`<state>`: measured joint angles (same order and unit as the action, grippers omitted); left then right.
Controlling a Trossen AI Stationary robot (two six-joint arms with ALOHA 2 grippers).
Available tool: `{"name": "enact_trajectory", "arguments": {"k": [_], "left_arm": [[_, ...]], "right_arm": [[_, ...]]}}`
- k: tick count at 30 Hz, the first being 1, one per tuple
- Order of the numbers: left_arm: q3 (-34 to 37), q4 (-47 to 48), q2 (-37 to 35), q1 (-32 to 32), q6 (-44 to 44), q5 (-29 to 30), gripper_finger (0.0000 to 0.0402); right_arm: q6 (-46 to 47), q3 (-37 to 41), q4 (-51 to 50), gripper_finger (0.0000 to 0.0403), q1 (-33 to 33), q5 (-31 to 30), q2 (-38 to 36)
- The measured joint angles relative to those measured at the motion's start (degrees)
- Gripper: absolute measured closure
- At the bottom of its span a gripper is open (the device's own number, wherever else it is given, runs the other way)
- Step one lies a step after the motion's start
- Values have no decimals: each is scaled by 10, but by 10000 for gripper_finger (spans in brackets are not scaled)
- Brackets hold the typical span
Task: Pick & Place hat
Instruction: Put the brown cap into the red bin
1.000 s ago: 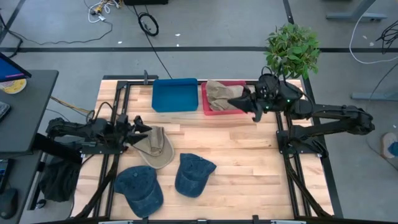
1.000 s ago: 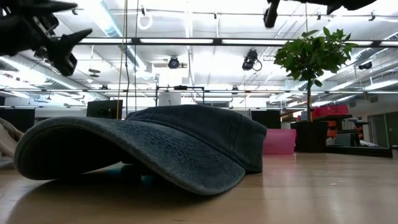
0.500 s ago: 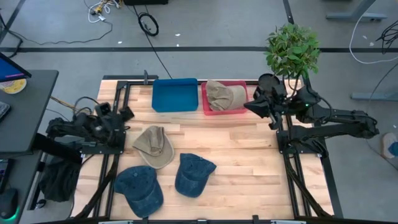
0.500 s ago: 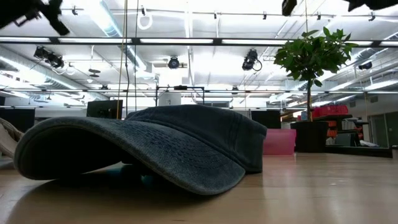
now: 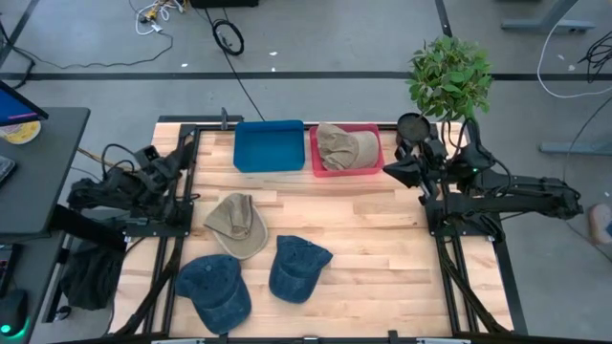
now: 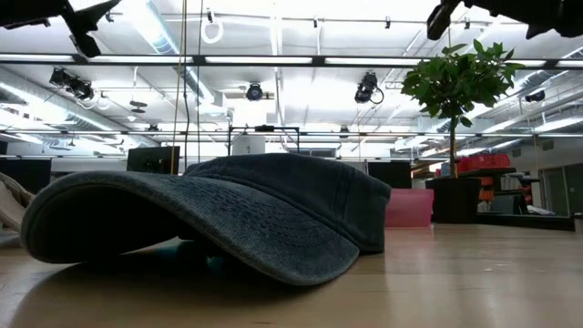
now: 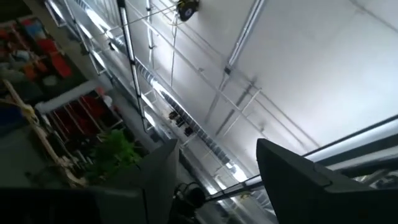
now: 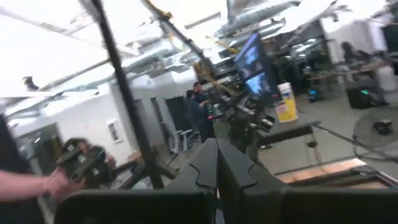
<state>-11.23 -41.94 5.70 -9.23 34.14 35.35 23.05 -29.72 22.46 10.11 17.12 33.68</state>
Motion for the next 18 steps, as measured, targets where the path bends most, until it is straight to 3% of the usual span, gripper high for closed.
{"name": "enact_trajectory", "arguments": {"k": [10,18], "left_arm": [[-41,-2,113,0,168,-30,181],[-115,-2,236,0,178,-47,181]], "right_arm": [[-15,66,22,399,0,19,-54],[25,136,34,401,8,4,-149]]}}
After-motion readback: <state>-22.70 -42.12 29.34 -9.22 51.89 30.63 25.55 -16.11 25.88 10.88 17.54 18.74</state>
